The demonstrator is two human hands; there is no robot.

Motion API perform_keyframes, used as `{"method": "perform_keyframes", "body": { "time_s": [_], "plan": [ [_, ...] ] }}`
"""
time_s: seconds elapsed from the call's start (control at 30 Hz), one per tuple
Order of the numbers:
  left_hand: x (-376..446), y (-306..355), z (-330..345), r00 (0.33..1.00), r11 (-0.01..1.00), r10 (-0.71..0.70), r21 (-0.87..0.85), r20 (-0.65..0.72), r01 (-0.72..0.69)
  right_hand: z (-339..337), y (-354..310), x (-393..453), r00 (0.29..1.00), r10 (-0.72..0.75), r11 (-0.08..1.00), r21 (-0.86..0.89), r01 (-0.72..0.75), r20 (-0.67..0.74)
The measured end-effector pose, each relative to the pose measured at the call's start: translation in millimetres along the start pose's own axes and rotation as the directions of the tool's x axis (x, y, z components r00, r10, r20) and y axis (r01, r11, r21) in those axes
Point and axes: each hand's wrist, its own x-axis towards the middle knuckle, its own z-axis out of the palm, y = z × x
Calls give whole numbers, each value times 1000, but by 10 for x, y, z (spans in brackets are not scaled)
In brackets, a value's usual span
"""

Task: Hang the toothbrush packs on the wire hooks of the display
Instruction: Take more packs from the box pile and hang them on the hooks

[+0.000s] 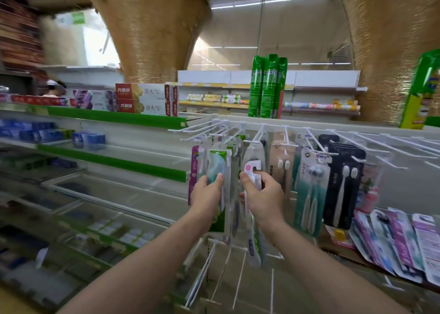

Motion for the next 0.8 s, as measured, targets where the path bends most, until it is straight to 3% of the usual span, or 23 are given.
{"method": "perform_keyframes", "body": {
  "time_s": [0.53, 0.67, 0.8],
  "plan": [
    [322, -69, -27, 999, 1000, -23, 10, 28, 23, 263, 20, 97, 999, -7, 1000, 14, 6, 41],
    [519, -14, -40, 993, 998, -48, 55, 109, 42, 373, 18, 121, 1000, 5, 1000, 15, -5, -5],
    [716, 14, -97, 947, 986, -164, 83, 277, 146, 488, -17, 140, 996, 67, 998, -16, -68, -54]
  ]
}}
